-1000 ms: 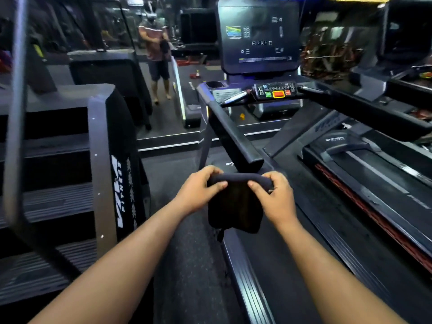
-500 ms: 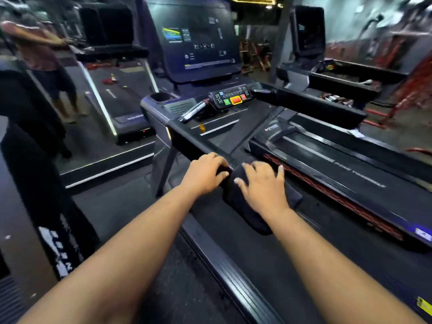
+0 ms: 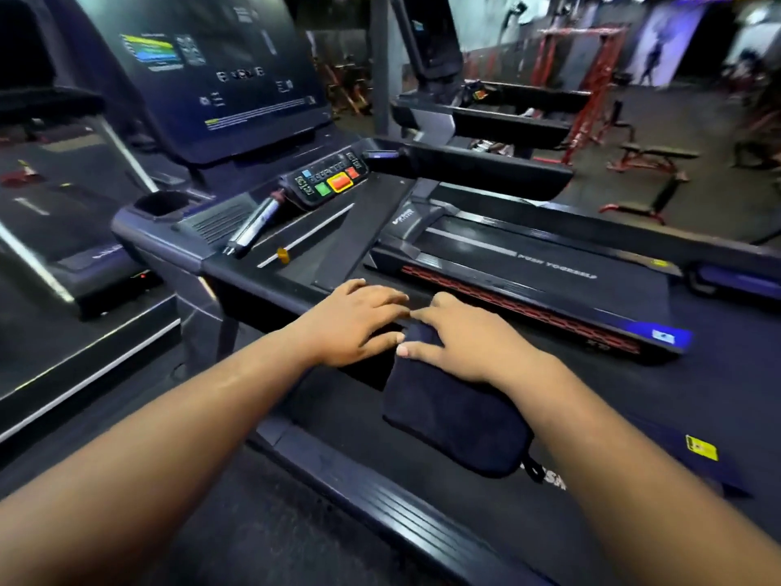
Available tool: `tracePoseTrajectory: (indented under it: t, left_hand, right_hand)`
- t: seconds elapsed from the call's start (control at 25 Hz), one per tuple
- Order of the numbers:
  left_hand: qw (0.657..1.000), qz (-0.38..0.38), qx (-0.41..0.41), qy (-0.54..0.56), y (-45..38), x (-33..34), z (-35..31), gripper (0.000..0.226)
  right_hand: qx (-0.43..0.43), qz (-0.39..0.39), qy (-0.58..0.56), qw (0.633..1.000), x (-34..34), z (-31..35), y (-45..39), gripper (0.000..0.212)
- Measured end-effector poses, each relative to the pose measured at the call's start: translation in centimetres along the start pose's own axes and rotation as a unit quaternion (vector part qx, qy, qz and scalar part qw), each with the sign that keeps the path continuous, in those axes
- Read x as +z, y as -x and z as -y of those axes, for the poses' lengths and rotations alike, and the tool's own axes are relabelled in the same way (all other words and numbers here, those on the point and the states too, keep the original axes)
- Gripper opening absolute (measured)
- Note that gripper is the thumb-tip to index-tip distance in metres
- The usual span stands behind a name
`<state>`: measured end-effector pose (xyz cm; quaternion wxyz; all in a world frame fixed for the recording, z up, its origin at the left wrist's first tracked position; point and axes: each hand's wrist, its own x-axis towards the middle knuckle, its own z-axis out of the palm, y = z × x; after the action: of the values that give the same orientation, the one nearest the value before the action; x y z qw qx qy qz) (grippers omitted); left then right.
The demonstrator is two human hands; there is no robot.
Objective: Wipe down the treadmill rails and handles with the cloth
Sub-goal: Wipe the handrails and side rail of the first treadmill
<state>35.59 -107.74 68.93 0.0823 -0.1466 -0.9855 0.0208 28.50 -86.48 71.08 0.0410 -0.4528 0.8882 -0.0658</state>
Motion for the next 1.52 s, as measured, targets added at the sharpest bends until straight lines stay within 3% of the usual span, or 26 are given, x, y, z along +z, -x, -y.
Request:
tracePoseTrajectory:
  t: [0.16, 0.24, 0.36, 0.44, 0.52, 0.6, 0.76, 0.84, 0.96, 1.04, 1.16, 1.2, 1.24, 1.36, 1.4, 1.44, 1.48, 1.52]
  left_hand:
    - [0.995, 0.034, 0.091, 0.023, -1.6, 0.5, 3.1, 0.070]
    - [0.990, 0.024, 0.136, 0.030, -2.0, 1.1, 4.3, 0.072]
    - [0.983, 0.023, 0.175, 0.040, -2.5, 1.9, 5.2, 0.072]
    - [0.977, 0.016, 0.207, 0.052, -3.0, 2.1, 5.8, 0.071]
    - [0.969, 0.009, 0.239, 0.058, -3.0, 2.0, 6.0, 0.070]
    - [0.962, 0.014, 0.265, 0.062, -2.6, 2.0, 6.5, 0.069]
    - [0.953, 0.038, 0.299, 0.043, -1.8, 1.8, 9.2, 0.080]
    - [0.953, 0.040, 0.297, 0.046, -1.1, 1.9, 11.6, 0.088]
    - [0.949, 0.061, 0.307, 0.028, -0.4, 2.2, 16.3, 0.093]
    - [0.941, 0.088, 0.326, 0.017, -0.3, 2.3, 18.5, 0.094]
    - [0.927, 0.096, 0.360, 0.036, 0.0, 2.2, 19.7, 0.092]
    - [0.924, 0.099, 0.365, 0.047, -0.1, 2.2, 19.7, 0.091]
    - [0.920, 0.104, 0.373, 0.057, -0.3, 2.3, 19.7, 0.090]
    - [0.911, 0.097, 0.393, 0.077, -0.4, 2.4, 20.0, 0.092]
    - [0.908, 0.097, 0.399, 0.082, -0.5, 2.6, 20.2, 0.091]
    - [0.905, 0.097, 0.405, 0.089, -0.6, 2.7, 20.3, 0.090]
    - [0.903, 0.095, 0.408, 0.095, -0.7, 2.7, 20.4, 0.089]
    - [0.902, 0.095, 0.409, 0.098, -0.8, 2.7, 20.3, 0.087]
  right_hand:
    - [0.019, 0.009, -0.115, 0.993, 0.2, -1.1, -0.9, 0.084]
    - [0.055, -0.008, -0.140, 0.989, 0.1, -0.6, -0.9, 0.076]
    - [0.130, -0.069, -0.127, 0.981, 0.6, 1.3, -0.9, 0.056]
    - [0.225, -0.122, -0.063, 0.965, 1.6, 3.4, -0.7, 0.067]
    - [0.348, -0.173, -0.011, 0.921, 2.9, 5.5, 0.0, 0.085]
    - [0.433, -0.238, -0.004, 0.870, 4.5, 7.3, 1.2, 0.084]
    - [0.518, -0.328, 0.017, 0.790, 9.1, 11.7, -0.4, 0.074]
    - [0.554, -0.335, 0.081, 0.758, 11.0, 13.5, -2.4, 0.069]
    - [0.451, -0.271, 0.184, 0.830, 9.9, 11.5, -0.6, 0.069]
    - [0.458, -0.270, 0.139, 0.835, 7.6, 9.0, 1.3, 0.070]
    - [0.615, -0.368, 0.035, 0.697, 6.4, 9.8, -2.7, 0.065]
    - [0.630, -0.373, 0.057, 0.679, 6.7, 11.3, -5.8, 0.061]
    - [0.613, -0.375, 0.064, 0.692, 7.2, 13.3, -8.9, 0.058]
    - [0.521, -0.321, 0.064, 0.788, 8.5, 16.9, -11.6, 0.060]
    - [0.525, -0.307, 0.072, 0.791, 8.3, 16.1, -10.4, 0.062]
    - [0.571, -0.316, 0.066, 0.755, 8.1, 15.1, -9.6, 0.063]
    - [0.642, -0.353, 0.030, 0.680, 7.9, 14.3, -9.0, 0.065]
    - [0.703, -0.418, -0.044, 0.574, 7.6, 14.2, -9.1, 0.071]
